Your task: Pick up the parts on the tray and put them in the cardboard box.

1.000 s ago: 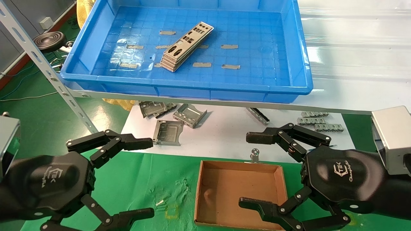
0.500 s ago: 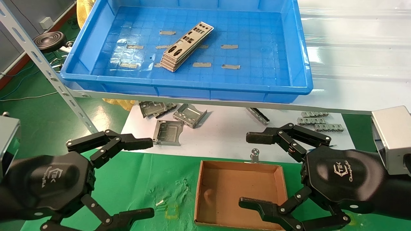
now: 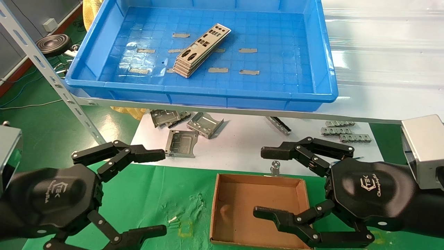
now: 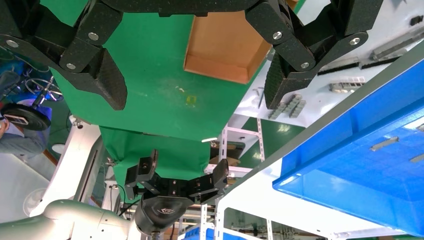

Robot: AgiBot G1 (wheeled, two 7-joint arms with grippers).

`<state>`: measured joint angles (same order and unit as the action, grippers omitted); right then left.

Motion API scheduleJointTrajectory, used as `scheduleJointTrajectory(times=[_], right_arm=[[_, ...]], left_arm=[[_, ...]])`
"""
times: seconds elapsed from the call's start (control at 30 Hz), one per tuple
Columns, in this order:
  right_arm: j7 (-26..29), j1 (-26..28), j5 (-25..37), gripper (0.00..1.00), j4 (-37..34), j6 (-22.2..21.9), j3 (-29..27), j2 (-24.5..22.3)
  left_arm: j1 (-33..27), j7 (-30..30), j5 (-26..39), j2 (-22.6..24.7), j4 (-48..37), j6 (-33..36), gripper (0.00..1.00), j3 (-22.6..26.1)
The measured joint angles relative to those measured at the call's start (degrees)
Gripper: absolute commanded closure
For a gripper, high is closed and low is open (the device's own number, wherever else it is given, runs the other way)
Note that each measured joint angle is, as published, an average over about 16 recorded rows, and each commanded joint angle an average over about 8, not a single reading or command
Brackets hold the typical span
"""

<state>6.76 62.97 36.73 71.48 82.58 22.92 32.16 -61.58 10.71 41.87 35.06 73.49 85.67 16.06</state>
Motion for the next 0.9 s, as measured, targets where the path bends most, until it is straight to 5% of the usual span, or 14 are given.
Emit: scheduleJointTrajectory(times=[0.9], right_arm=[[0.00, 0.00, 0.00, 1.00, 0.00, 0.00, 0.00, 0.00]], left_arm=[[0.00, 0.00, 0.00, 0.00, 0.00, 0.00, 0.00, 0.00]])
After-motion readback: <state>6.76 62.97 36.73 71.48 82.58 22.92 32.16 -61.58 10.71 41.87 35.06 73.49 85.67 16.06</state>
